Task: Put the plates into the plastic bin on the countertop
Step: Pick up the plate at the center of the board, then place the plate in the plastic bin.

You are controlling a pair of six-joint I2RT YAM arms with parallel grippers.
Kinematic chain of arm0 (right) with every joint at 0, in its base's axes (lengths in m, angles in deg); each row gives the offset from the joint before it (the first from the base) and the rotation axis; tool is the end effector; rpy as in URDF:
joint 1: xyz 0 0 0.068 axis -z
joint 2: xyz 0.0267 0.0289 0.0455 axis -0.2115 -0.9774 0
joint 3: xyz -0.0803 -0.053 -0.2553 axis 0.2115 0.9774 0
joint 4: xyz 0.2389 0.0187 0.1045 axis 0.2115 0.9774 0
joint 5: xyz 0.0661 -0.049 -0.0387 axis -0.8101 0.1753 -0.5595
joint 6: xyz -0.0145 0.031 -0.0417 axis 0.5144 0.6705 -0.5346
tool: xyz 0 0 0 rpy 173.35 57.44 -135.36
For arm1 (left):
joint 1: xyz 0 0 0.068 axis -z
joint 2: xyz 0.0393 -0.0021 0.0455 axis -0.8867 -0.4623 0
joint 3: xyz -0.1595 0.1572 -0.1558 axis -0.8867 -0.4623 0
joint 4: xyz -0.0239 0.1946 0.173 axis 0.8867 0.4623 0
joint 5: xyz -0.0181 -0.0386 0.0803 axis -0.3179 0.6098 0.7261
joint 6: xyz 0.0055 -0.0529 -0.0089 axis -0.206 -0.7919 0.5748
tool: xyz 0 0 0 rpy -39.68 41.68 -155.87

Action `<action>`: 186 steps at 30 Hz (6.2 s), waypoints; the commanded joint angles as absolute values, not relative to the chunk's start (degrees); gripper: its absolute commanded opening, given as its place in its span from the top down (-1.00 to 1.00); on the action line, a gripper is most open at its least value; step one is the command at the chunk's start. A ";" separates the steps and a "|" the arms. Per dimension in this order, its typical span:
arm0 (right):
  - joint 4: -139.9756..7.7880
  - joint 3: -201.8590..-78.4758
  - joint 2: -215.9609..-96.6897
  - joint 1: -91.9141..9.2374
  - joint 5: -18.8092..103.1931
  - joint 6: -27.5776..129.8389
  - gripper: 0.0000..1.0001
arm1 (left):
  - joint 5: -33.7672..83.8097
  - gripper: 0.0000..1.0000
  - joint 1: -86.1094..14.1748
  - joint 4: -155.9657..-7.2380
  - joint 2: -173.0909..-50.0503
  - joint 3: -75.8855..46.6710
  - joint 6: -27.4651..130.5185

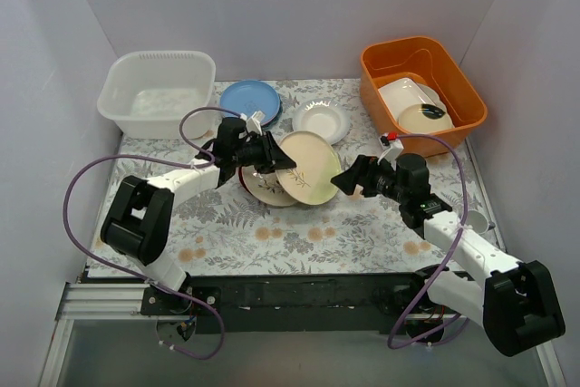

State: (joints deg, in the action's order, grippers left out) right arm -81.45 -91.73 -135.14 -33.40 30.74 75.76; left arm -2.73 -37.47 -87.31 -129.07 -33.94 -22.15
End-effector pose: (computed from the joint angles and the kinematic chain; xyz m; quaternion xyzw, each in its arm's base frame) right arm 0.2089 0.0935 0.2269 -0.0259 0.8030 0.3774 0.4605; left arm 0.3052 -0.1654 0.2105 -0.2890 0.7952 -0.5315 0.0404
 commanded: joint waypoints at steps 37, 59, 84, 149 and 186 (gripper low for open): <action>-79.44 -89.49 -135.98 -34.01 32.25 71.12 -0.96 | 2.96 1.00 -59.92 -98.39 -122.12 -22.53 -36.65; -83.65 -93.19 -146.08 -34.10 26.80 69.45 -0.96 | 15.00 1.00 -69.23 -86.27 -123.25 -10.85 -37.00; -79.43 -92.30 -143.97 -34.10 31.11 67.70 -0.96 | 18.52 1.00 -73.89 -85.21 -135.39 1.55 -36.65; -78.29 -97.84 -147.93 -34.01 28.21 66.47 -0.96 | 21.24 1.00 -77.06 -63.06 -159.74 23.35 -20.21; -78.29 -95.12 -144.33 -34.10 27.16 67.08 -0.96 | 26.43 -0.16 -76.71 -49.18 -165.28 31.53 -13.36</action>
